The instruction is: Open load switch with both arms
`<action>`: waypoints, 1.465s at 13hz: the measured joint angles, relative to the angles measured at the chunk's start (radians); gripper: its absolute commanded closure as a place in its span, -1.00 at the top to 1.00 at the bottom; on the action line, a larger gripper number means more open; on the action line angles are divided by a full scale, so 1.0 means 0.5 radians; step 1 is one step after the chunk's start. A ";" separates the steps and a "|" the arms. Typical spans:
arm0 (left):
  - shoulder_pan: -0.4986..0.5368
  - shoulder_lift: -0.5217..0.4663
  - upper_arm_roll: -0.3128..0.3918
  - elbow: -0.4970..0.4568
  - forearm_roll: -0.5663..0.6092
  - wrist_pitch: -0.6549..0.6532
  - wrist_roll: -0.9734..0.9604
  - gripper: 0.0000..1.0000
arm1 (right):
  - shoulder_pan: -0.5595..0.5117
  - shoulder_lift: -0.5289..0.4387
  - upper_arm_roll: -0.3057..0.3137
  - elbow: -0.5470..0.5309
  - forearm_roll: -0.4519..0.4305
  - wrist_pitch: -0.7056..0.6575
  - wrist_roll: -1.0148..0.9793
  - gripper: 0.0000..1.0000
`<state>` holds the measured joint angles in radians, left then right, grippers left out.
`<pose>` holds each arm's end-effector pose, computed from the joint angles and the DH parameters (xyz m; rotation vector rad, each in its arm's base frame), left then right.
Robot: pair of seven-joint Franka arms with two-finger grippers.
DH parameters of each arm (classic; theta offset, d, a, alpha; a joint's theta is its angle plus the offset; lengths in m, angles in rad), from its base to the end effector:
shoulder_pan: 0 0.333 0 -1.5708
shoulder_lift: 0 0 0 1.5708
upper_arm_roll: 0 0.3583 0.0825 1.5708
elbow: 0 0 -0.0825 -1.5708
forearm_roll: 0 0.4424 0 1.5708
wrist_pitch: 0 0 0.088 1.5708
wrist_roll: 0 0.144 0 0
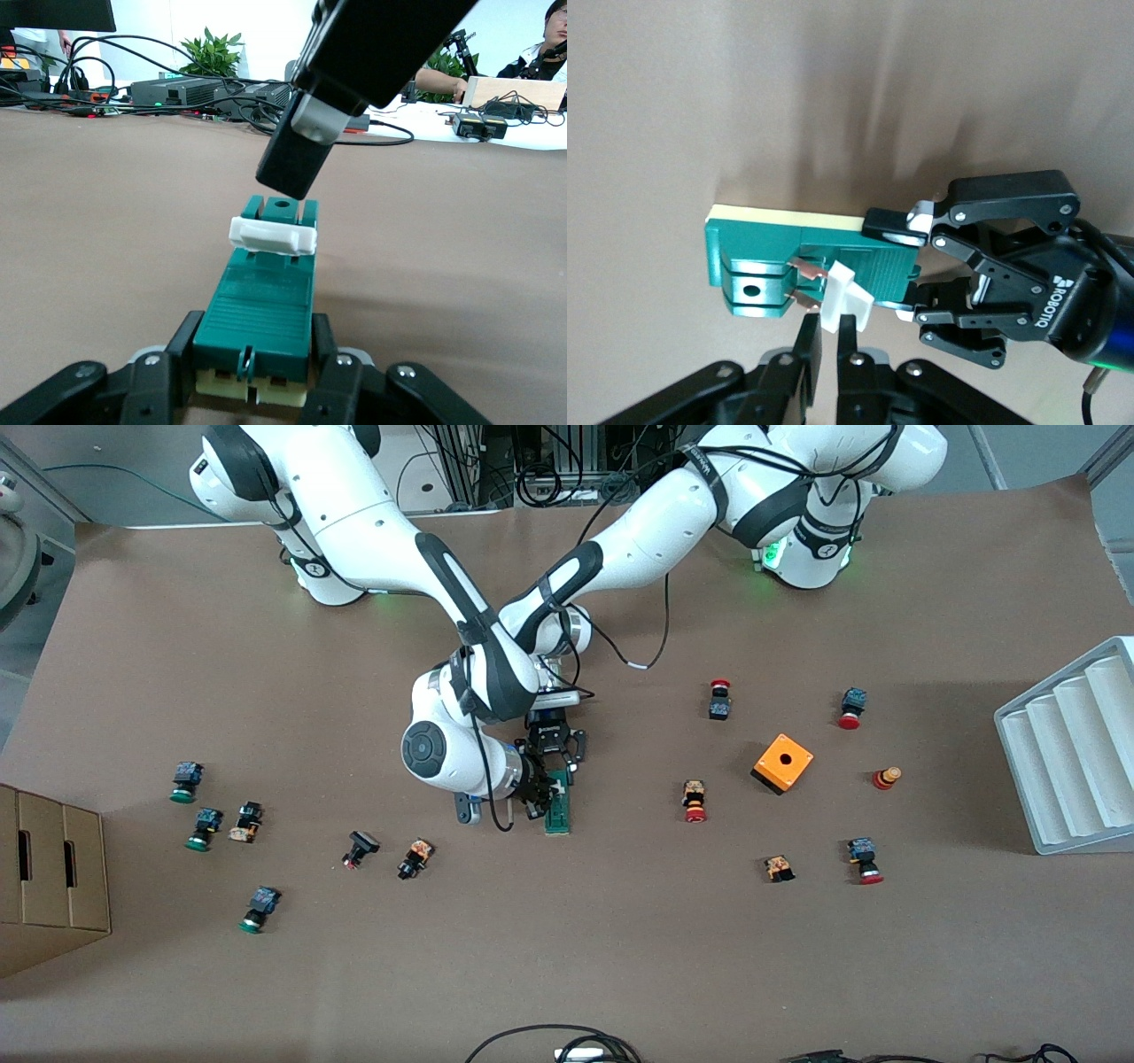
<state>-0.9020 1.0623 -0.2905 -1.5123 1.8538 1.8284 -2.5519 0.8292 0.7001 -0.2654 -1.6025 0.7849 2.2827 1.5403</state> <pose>0.4094 -0.6399 0.0166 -2.4837 -0.2473 -1.8438 0.6218 0.4642 0.1945 -2.1596 1.8789 0.5150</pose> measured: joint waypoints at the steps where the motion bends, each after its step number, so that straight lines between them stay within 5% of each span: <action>1: 0.000 0.000 0.000 0.000 0.000 0.000 0.000 0.11 | 0.000 0.000 0.001 0.000 0.000 0.000 -0.001 -0.82; 19: -0.001 0.003 0.000 0.000 0.002 -0.004 0.017 0.11 | 0.064 0.016 0.010 -0.071 -0.002 0.127 -0.014 -0.82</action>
<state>-0.9024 1.0637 -0.2906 -1.5122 1.8548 1.8264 -2.5436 0.8612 0.7080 -0.2607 -1.6380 0.7839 2.3463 1.5331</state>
